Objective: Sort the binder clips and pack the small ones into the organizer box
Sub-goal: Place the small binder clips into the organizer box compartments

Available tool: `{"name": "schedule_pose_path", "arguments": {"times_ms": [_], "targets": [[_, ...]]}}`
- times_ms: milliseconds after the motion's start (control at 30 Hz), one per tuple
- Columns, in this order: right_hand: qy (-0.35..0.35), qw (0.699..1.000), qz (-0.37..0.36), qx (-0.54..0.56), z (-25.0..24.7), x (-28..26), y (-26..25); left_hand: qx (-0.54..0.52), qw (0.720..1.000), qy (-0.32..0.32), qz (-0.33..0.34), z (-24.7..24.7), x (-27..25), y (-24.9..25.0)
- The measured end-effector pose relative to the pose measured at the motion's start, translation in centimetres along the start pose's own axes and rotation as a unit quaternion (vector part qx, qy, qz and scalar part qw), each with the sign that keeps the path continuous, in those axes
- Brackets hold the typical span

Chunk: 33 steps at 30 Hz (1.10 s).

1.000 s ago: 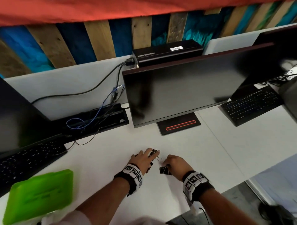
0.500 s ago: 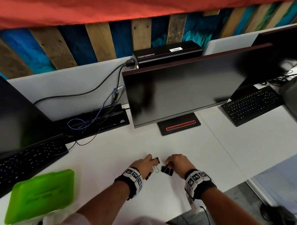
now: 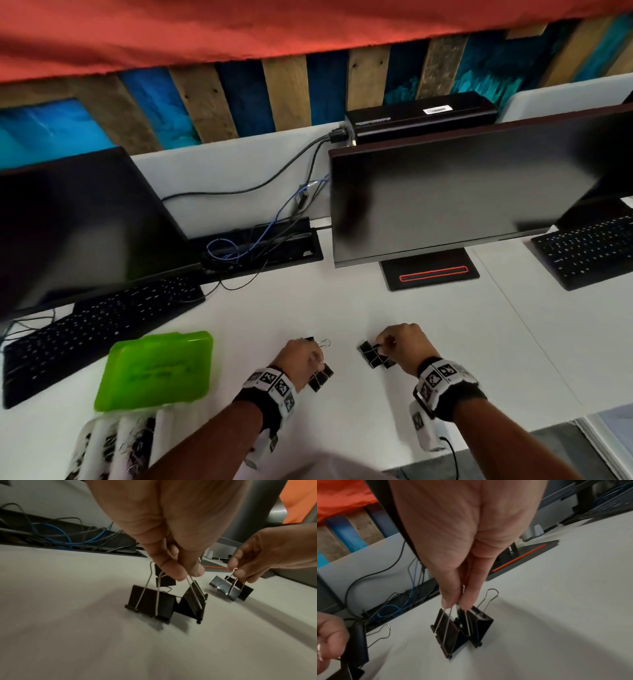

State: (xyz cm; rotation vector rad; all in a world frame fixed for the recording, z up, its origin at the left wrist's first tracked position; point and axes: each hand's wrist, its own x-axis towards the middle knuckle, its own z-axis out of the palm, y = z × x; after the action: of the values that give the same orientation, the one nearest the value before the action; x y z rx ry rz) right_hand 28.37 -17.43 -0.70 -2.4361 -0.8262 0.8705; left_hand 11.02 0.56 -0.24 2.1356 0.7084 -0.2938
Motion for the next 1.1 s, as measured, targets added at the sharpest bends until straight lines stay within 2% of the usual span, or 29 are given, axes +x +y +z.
{"name": "schedule_pose_path", "arguments": {"times_ms": [167,367,533,700,800,900,1000,1100], "targets": [[-0.035,0.996,-0.074,-0.020,2.3,2.2,-4.8,-0.063,0.997,0.048,-0.018,-1.4,-3.8,-1.4],[-0.090,0.970,-0.224,-0.026,6.1,2.9,-13.8,-0.087,0.989,0.120,-0.012,-3.4,-9.8,-4.3],[-0.157,0.919,-0.361,-0.021,11.1,1.6,-22.0,-0.105,0.971,0.208,-0.056,-4.5,-15.6,-8.4],[-0.234,0.849,-0.467,-0.077,17.0,-0.5,-27.5,-0.150,0.950,0.249,-0.110,-4.8,-20.9,-12.1],[-0.280,0.796,-0.516,-0.146,19.4,-1.5,-28.6,-0.143,0.945,0.257,-0.145,-4.7,-22.6,-13.5],[-0.311,0.759,-0.534,-0.206,20.5,-1.9,-28.9,-0.139,0.942,0.250,-0.177,-4.5,-23.1,-14.3],[-0.304,0.740,-0.548,-0.244,20.6,-1.1,-28.8,-0.130,0.947,0.219,-0.194,-4.3,-22.8,-14.6],[-0.295,0.732,-0.558,-0.255,20.7,-0.3,-27.9,-0.112,0.948,0.214,-0.205,-3.9,-22.4,-14.7]]}}
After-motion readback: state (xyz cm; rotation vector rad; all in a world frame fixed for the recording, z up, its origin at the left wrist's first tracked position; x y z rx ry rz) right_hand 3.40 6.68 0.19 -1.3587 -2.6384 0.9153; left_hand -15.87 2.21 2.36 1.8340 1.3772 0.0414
